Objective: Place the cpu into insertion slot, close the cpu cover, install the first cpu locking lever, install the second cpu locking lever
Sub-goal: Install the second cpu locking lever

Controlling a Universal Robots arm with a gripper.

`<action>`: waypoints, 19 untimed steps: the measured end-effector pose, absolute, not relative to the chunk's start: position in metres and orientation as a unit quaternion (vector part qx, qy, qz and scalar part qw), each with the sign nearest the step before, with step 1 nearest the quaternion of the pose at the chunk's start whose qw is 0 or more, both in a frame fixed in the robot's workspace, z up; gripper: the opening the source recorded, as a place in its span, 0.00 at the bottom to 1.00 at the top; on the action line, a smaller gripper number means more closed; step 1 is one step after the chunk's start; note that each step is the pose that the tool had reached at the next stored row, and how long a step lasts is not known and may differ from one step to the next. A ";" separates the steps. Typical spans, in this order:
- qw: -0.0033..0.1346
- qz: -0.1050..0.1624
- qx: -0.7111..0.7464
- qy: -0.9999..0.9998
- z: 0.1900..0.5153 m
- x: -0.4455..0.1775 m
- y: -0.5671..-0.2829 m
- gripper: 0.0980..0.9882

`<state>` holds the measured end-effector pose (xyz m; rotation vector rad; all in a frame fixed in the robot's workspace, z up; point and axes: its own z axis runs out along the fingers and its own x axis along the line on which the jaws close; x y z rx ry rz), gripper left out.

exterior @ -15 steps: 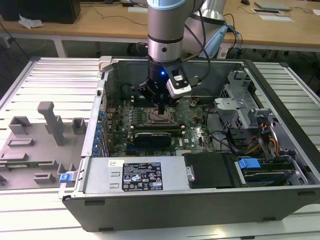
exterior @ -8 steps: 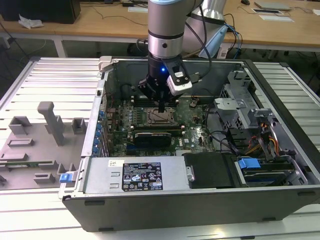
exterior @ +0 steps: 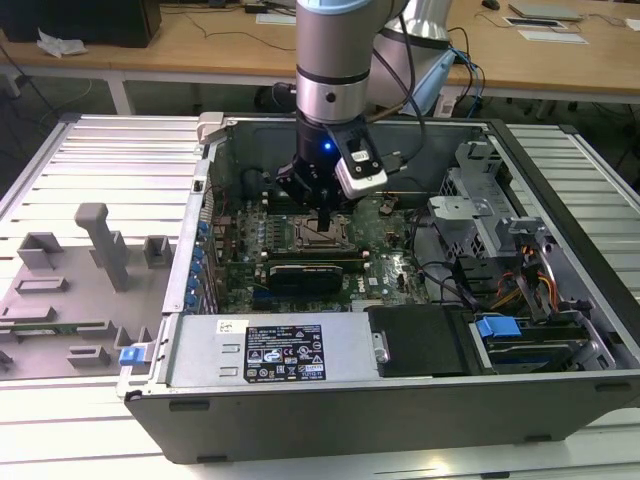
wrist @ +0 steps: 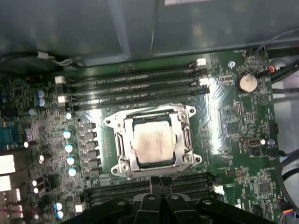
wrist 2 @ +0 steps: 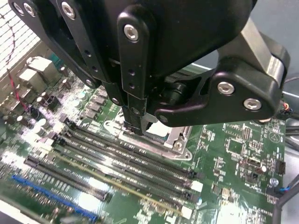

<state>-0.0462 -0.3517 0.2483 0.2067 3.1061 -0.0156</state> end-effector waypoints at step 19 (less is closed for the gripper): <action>0.017 0.005 0.060 0.998 0.242 -0.058 -0.360 0.01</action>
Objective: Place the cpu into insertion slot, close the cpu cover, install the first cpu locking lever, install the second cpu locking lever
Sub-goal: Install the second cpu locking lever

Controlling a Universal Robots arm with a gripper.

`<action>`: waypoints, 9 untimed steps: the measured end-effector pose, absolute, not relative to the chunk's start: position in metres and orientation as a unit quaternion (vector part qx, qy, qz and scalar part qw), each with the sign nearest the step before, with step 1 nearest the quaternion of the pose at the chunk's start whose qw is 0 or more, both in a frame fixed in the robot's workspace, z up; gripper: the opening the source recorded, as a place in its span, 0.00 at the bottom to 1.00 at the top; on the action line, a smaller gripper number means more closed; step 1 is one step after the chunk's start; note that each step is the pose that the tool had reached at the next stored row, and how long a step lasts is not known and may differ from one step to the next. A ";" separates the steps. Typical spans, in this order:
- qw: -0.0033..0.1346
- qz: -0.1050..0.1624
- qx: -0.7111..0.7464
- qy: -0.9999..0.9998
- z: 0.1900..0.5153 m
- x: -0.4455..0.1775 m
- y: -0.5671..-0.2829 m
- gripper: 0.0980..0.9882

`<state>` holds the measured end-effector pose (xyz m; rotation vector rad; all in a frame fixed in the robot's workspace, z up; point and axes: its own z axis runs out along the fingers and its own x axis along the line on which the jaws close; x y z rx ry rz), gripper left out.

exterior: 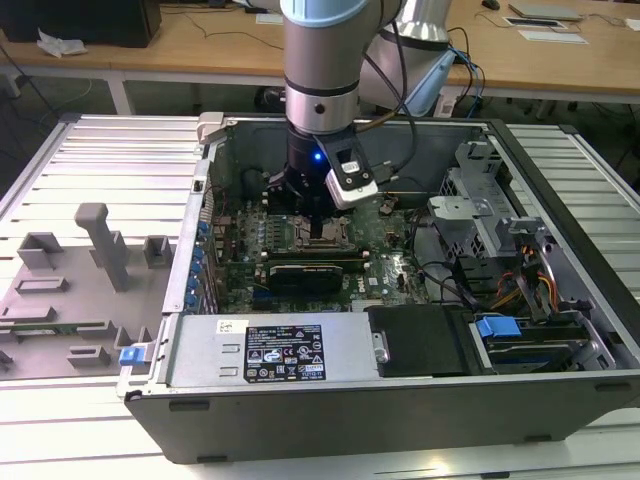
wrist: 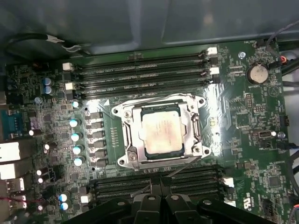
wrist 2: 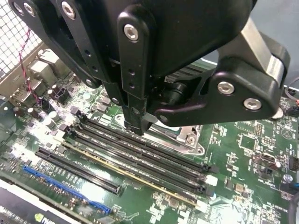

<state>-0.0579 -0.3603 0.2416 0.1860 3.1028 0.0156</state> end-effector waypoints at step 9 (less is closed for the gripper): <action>0.017 0.006 0.060 0.998 0.237 -0.063 -0.363 0.01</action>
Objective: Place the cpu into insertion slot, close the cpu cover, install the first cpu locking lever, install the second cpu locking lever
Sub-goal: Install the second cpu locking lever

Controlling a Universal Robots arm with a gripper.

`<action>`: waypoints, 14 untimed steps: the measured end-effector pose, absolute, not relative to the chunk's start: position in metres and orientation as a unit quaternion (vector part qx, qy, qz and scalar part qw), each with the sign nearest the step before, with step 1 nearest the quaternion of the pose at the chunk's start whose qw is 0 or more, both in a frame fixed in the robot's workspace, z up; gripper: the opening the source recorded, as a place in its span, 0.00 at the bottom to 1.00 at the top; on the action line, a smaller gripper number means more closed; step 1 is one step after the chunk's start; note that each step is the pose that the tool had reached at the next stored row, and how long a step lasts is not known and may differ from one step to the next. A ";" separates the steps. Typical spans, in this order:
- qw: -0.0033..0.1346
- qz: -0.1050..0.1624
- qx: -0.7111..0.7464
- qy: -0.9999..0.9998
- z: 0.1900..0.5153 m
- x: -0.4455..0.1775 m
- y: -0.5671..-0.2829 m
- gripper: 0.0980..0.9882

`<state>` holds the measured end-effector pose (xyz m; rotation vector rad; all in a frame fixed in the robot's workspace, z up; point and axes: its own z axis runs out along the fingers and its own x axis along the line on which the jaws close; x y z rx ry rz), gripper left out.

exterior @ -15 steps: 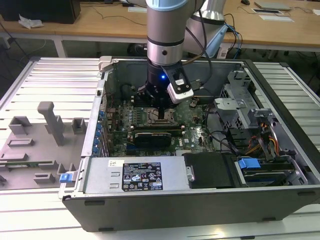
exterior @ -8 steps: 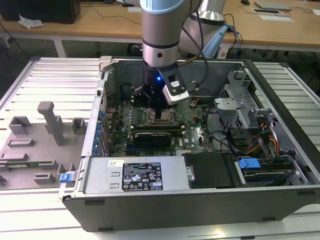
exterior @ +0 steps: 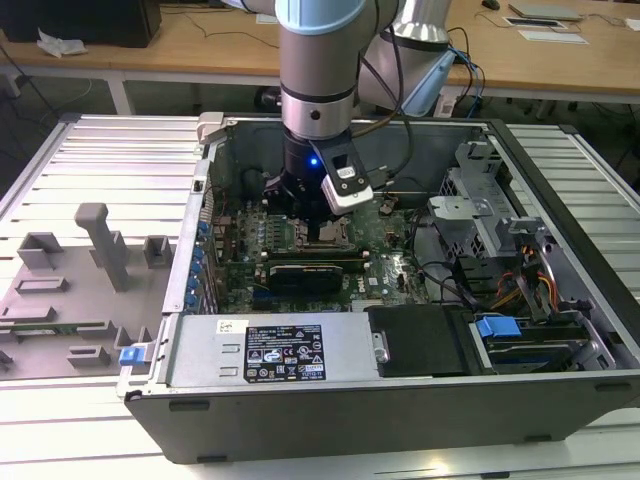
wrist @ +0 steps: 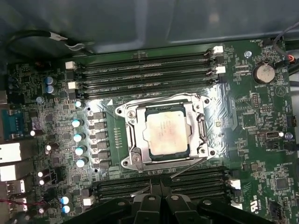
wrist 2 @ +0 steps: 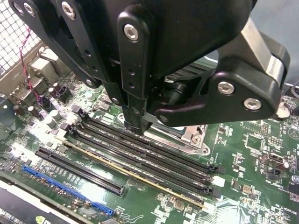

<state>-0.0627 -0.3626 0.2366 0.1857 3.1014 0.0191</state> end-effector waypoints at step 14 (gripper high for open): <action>0.020 0.021 0.060 0.998 0.231 -0.075 -0.370 0.01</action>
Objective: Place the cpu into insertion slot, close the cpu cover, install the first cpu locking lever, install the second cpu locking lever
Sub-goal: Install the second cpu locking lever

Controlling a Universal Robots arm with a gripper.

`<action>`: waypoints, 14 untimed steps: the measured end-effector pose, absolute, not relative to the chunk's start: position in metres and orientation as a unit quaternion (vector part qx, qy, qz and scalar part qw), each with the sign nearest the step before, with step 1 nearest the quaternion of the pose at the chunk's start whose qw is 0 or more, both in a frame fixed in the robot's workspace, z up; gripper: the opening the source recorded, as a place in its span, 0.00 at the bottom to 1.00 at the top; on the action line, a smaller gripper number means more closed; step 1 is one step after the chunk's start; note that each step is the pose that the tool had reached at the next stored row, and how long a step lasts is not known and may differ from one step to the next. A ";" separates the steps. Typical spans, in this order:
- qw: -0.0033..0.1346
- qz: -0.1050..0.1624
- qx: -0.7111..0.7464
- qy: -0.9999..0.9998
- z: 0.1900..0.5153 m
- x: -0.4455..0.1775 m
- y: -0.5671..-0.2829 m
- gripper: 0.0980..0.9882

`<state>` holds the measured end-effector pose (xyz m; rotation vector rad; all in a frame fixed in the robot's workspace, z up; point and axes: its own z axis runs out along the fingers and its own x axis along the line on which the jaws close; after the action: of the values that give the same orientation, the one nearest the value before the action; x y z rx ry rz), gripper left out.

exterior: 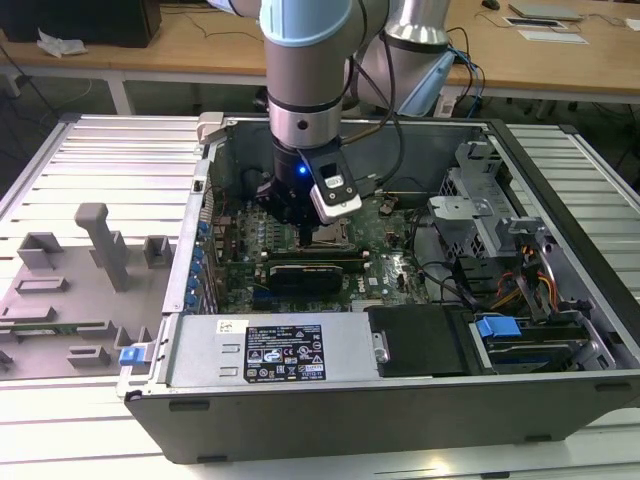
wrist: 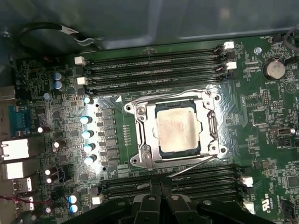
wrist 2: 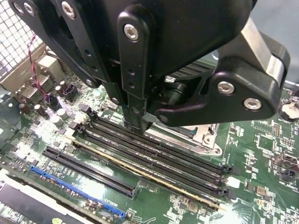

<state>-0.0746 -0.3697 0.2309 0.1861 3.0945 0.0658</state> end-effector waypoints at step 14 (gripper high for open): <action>0.019 0.048 0.061 0.997 0.222 -0.079 -0.376 0.01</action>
<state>-0.0791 -0.3755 0.2225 0.1879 3.0942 0.1479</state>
